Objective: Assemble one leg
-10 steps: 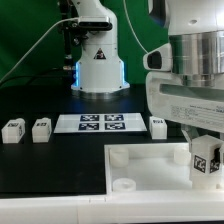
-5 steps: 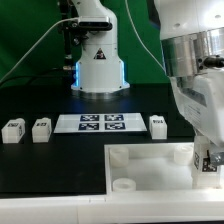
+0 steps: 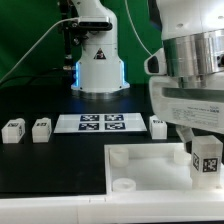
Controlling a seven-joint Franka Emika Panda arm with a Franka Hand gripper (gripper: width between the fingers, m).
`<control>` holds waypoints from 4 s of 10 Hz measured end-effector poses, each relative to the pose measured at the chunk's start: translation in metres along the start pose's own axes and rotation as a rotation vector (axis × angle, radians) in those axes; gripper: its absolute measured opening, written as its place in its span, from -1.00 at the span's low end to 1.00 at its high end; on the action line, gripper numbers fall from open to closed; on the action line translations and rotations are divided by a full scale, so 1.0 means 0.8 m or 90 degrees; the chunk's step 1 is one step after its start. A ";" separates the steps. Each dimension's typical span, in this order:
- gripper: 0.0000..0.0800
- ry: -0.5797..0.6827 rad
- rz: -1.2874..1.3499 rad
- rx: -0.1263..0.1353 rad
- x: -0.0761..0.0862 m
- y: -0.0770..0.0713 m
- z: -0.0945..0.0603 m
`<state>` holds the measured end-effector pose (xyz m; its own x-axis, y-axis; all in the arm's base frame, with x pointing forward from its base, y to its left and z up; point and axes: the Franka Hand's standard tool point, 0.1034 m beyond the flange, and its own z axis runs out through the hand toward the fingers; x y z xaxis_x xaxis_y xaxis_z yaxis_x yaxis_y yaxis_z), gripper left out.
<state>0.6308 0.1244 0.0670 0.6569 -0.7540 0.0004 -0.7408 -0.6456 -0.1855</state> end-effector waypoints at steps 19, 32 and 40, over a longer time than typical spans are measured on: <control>-0.26 -0.018 0.546 0.018 0.002 0.003 0.003; 0.62 -0.030 0.628 0.061 -0.005 -0.001 -0.032; 0.62 -0.030 0.620 0.067 -0.009 -0.005 -0.036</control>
Offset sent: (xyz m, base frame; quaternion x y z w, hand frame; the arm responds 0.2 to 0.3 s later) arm 0.0000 0.0000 0.0000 0.0000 0.0000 -0.1790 0.9838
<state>0.6252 0.1290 0.0960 -0.2290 -0.9438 -0.2382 -0.9470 0.2726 -0.1697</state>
